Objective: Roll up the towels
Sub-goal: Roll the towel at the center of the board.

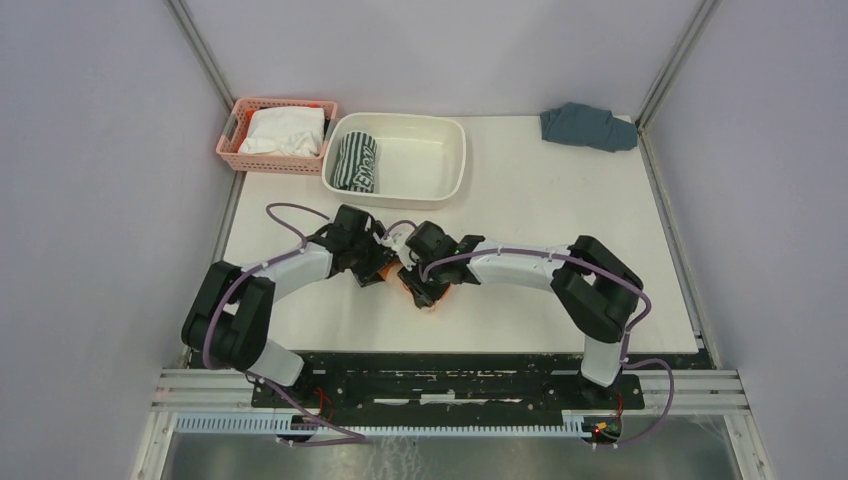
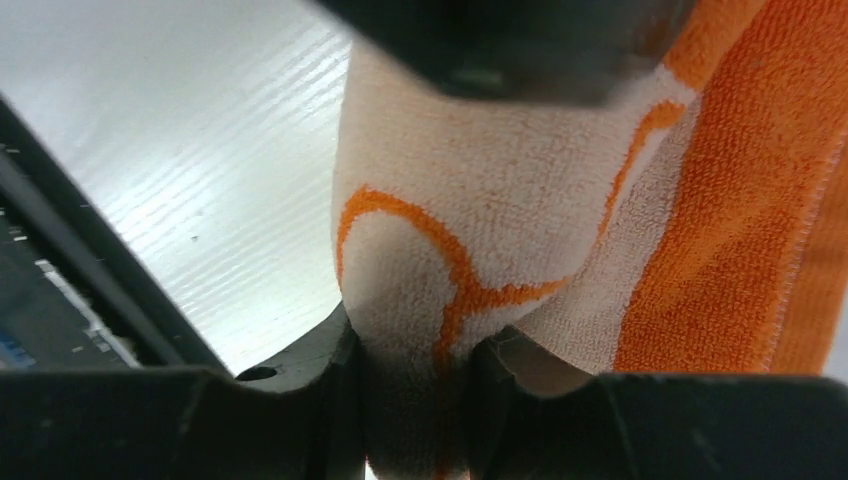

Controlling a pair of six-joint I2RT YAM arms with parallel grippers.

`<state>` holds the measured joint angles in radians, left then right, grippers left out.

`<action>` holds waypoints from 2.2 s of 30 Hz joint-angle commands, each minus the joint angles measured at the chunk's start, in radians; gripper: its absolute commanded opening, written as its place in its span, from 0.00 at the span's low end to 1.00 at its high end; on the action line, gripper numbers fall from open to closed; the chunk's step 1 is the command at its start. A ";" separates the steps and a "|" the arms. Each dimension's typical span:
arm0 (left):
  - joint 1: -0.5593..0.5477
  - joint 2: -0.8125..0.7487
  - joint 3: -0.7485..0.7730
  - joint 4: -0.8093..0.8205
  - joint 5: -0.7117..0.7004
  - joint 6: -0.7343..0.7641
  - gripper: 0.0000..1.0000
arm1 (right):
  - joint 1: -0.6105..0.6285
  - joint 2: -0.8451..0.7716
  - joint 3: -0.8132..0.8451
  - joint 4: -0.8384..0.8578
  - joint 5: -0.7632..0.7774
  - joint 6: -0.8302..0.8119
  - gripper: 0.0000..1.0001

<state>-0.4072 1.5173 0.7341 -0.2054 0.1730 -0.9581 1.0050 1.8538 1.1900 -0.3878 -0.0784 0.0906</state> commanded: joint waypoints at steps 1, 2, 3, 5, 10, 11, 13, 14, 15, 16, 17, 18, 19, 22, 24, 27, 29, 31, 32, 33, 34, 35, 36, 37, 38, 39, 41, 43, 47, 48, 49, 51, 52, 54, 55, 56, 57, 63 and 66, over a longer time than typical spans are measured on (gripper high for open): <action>0.052 -0.101 -0.026 -0.008 -0.037 0.054 0.82 | -0.088 0.048 -0.081 -0.027 -0.463 0.131 0.23; 0.071 -0.131 -0.042 -0.002 -0.020 0.043 0.83 | -0.111 0.059 -0.090 -0.011 -0.509 0.144 0.23; 0.089 -0.160 -0.059 0.010 -0.004 0.032 0.83 | -0.131 0.070 -0.096 0.006 -0.560 0.155 0.23; 0.121 -0.235 -0.108 0.039 0.041 0.005 0.83 | -0.167 0.104 -0.099 0.031 -0.649 0.174 0.23; 0.152 -0.401 -0.246 0.104 0.091 -0.065 0.85 | -0.227 0.183 -0.091 0.075 -0.811 0.211 0.23; 0.153 -0.419 -0.269 0.115 0.102 -0.074 0.85 | -0.234 0.200 -0.084 0.079 -0.849 0.215 0.23; 0.153 -0.432 -0.309 0.159 0.139 -0.090 0.85 | -0.247 0.235 -0.072 0.089 -0.898 0.228 0.22; 0.153 -0.430 -0.326 0.180 0.155 -0.102 0.85 | -0.253 0.251 -0.064 0.090 -0.918 0.231 0.22; 0.153 -0.424 -0.336 0.200 0.174 -0.109 0.85 | -0.257 0.269 -0.057 0.086 -0.935 0.231 0.22; 0.151 -0.416 -0.349 0.226 0.191 -0.118 0.85 | -0.262 0.283 -0.047 0.079 -0.943 0.233 0.22; 0.151 -0.405 -0.357 0.254 0.211 -0.125 0.85 | -0.266 0.303 -0.039 0.071 -0.950 0.233 0.22; 0.151 -0.393 -0.360 0.272 0.226 -0.132 0.85 | -0.271 0.317 -0.032 0.069 -0.958 0.239 0.22; 0.151 -0.379 -0.358 0.276 0.230 -0.132 0.85 | -0.278 0.331 -0.027 0.067 -0.959 0.247 0.22; 0.151 -0.327 -0.357 0.262 0.215 -0.133 0.82 | -0.284 0.348 -0.009 0.043 -0.944 0.253 0.22; 0.150 -0.281 -0.361 0.255 0.199 -0.134 0.76 | -0.285 0.325 -0.009 0.035 -0.908 0.254 0.27; 0.150 -0.227 -0.351 0.231 0.168 -0.139 0.65 | -0.284 0.245 -0.023 0.012 -0.799 0.247 0.36; 0.150 -0.197 -0.323 0.177 0.138 -0.126 0.62 | -0.281 0.163 -0.046 0.004 -0.697 0.241 0.44; 0.150 -0.175 -0.285 0.096 0.092 -0.098 0.61 | -0.272 0.059 -0.075 0.003 -0.585 0.228 0.52; 0.149 -0.168 -0.264 0.061 0.070 -0.083 0.61 | -0.263 0.007 -0.086 -0.001 -0.529 0.216 0.55; 0.149 -0.163 -0.247 0.032 0.049 -0.070 0.61 | -0.254 -0.044 -0.094 -0.013 -0.474 0.194 0.58; 0.149 -0.160 -0.232 0.005 0.031 -0.060 0.61 | -0.241 -0.094 -0.099 -0.023 -0.407 0.178 0.61; 0.148 -0.157 -0.218 -0.014 0.016 -0.050 0.61 | -0.227 -0.142 -0.104 -0.033 -0.337 0.161 0.65; 0.148 -0.153 -0.203 -0.031 0.003 -0.042 0.61 | -0.209 -0.187 -0.106 -0.041 -0.269 0.145 0.69; 0.148 -0.151 -0.191 -0.045 -0.007 -0.037 0.61 | -0.189 -0.225 -0.105 -0.048 -0.203 0.127 0.71; 0.146 -0.146 -0.180 -0.056 -0.016 -0.029 0.61 | -0.166 -0.271 -0.104 -0.054 -0.114 0.109 0.73; 0.145 -0.140 -0.167 -0.067 -0.024 -0.020 0.61 | -0.135 -0.297 -0.100 -0.059 -0.049 0.087 0.74; 0.143 -0.117 -0.139 -0.089 -0.033 -0.001 0.61 | -0.063 -0.332 -0.087 -0.062 0.085 0.043 0.78; 0.140 -0.089 -0.116 -0.104 -0.035 0.011 0.62 | 0.006 -0.336 -0.068 -0.058 0.189 0.007 0.83; 0.137 -0.055 -0.095 -0.107 -0.035 0.023 0.62 | 0.076 -0.264 -0.014 -0.055 0.241 -0.020 0.90; 0.136 -0.045 -0.090 -0.108 -0.034 0.028 0.62 | 0.088 -0.237 -0.005 -0.051 0.246 -0.025 0.91; 0.135 -0.037 -0.085 -0.110 -0.035 0.031 0.63 | 0.100 -0.217 0.002 -0.043 0.250 -0.029 0.92; 0.133 -0.019 -0.074 -0.114 -0.035 0.040 0.63 | 0.109 -0.172 0.007 -0.018 0.236 -0.038 0.92; 0.132 -0.010 -0.068 -0.116 -0.035 0.044 0.64 | 0.109 -0.147 0.012 -0.011 0.231 -0.038 0.92; 0.130 0.006 -0.055 -0.123 -0.033 0.053 0.67 | 0.110 -0.093 0.023 -0.006 0.230 -0.043 0.89; 0.128 0.011 -0.047 -0.127 -0.034 0.056 0.68 | 0.110 -0.070 0.025 -0.002 0.229 -0.045 0.88; 0.127 0.015 -0.039 -0.128 -0.034 0.059 0.69 | 0.109 -0.050 0.024 0.006 0.225 -0.046 0.86; 0.127 0.019 -0.036 -0.129 -0.033 0.061 0.70 | 0.109 -0.027 0.024 0.012 0.218 -0.047 0.84; 0.124 0.006 -0.025 -0.098 -0.007 0.085 0.76 | 0.043 0.017 0.027 0.018 0.030 0.006 0.65; 0.125 -0.033 -0.040 -0.055 0.015 0.075 0.79 | -0.008 0.021 0.014 0.032 -0.085 0.052 0.54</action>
<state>-0.2810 1.5055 0.7132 -0.2489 0.2501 -0.9489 1.0592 1.8629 1.1812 -0.4061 0.0074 0.0784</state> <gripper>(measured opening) 0.773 0.602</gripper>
